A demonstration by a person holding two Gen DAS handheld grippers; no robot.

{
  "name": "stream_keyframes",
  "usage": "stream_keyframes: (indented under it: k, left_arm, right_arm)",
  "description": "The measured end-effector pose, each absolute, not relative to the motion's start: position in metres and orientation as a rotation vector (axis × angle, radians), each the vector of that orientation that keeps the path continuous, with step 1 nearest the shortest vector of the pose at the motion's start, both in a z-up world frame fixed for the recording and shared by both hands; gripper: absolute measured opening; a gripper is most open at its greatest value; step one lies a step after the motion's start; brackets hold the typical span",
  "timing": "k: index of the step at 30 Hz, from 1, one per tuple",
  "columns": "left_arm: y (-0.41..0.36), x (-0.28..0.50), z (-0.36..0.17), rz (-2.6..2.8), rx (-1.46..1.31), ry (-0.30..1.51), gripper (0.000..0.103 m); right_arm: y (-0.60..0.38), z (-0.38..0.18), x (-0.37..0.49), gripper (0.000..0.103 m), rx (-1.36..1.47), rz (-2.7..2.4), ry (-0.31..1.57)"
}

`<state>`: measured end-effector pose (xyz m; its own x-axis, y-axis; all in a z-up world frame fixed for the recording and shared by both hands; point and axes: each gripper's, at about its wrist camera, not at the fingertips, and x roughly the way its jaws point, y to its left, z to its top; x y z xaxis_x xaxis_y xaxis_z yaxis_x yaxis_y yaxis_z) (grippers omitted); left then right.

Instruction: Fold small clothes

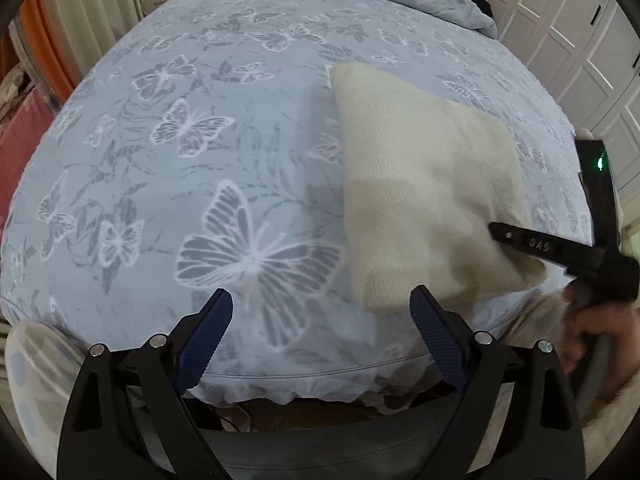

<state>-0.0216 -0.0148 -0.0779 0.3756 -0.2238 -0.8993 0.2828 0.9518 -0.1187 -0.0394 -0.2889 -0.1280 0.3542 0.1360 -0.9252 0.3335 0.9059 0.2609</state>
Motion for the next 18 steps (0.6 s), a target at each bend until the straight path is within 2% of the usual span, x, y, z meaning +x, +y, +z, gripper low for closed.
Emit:
stream_keyframes:
  k: [2,4,5,7,9,13,14,15,16,18]
  left_arm:
    - [-0.023,-0.023,-0.074,-0.337,0.078,1.129,0.088]
    - [-0.028,-0.023,-0.069,-0.346,0.09,1.114,0.088]
    - [-0.031,-0.022,-0.067,-0.355,0.088,1.106,0.088]
    - [-0.037,-0.018,-0.064,-0.365,0.09,1.101,0.088]
    - [-0.044,-0.012,-0.063,-0.367,0.088,1.098,0.088]
    - [-0.058,-0.003,-0.06,-0.377,0.061,1.101,0.088]
    - [-0.063,-0.001,-0.059,-0.383,0.057,1.101,0.088]
    - [-0.066,-0.001,-0.058,-0.386,0.059,1.1,0.088]
    - [-0.069,-0.001,-0.057,-0.386,0.066,1.1,0.088]
    - [-0.074,0.0,-0.056,-0.389,0.081,1.096,0.088]
  right_arm:
    - [-0.297,-0.112,-0.041,0.009,0.543,-0.135,1.17]
    - [-0.31,-0.089,-0.048,0.02,0.599,-0.143,1.063]
    - [-0.315,-0.081,-0.051,0.022,0.597,-0.158,1.045]
    - [-0.331,-0.081,-0.053,0.039,0.6,-0.204,1.041]
    - [-0.342,-0.091,-0.05,0.05,0.618,-0.221,1.071]
    - [-0.336,-0.114,-0.031,0.057,0.65,-0.173,1.115]
    - [-0.331,-0.12,-0.029,0.057,0.63,-0.178,1.124]
    - [-0.329,-0.124,-0.026,0.037,0.607,-0.17,1.124]
    - [-0.328,-0.122,-0.023,0.022,0.609,-0.152,1.117]
    - [-0.329,-0.096,-0.033,0.019,0.618,-0.142,1.022]
